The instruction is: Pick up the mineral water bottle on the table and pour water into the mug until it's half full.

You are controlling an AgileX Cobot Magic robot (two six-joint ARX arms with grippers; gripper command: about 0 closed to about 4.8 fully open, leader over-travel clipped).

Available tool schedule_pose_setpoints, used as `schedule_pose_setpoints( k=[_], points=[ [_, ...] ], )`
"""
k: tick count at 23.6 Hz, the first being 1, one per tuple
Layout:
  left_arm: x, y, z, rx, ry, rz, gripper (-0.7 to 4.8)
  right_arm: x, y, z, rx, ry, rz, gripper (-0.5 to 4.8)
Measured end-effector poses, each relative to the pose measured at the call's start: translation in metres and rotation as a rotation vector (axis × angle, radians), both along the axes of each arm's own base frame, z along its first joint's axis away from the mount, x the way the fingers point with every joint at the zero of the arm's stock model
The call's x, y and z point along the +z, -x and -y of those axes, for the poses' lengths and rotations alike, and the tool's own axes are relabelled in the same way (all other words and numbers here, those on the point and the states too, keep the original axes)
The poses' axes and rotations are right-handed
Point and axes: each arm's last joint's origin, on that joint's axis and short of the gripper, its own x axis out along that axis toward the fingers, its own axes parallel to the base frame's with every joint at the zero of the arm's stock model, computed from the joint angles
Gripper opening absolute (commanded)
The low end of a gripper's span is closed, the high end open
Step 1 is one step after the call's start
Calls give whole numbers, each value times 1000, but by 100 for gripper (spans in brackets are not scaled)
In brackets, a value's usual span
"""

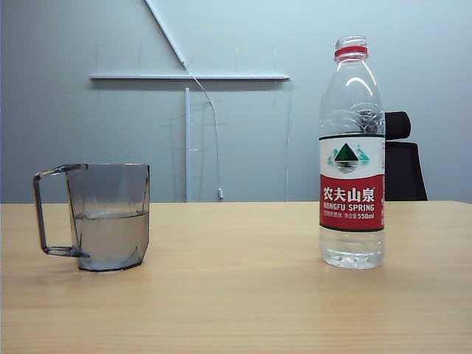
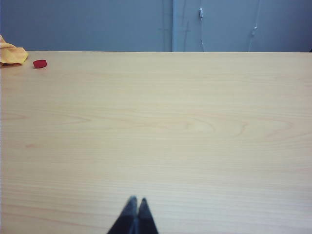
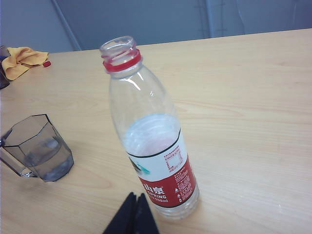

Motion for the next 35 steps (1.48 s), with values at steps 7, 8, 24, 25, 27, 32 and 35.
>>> schedule_pose_setpoints(
  k=[7,8,24,25,27,32,35],
  points=[
    [0,0,0,0,0,0,-2,-2,0,0,-4,20,-19,14],
    [0,0,0,0,0,0,-2,-3,0,1,-16,40,-12,14],
    [0,0,0,0,0,0,-2,-52,-22,31,-423,100,109,13],
    [0,0,0,0,0,1,-2,-54,-22,31,-424,96,119,13],
    [0,0,0,0,0,1,-2,-59,-24,30,-425,91,135,13],
    [0,0,0,0,0,0,-2,-63,-27,32,-450,84,170,13],
    [0,0,0,0,0,1,-2,-62,-27,38,-504,100,172,12]
  ],
)
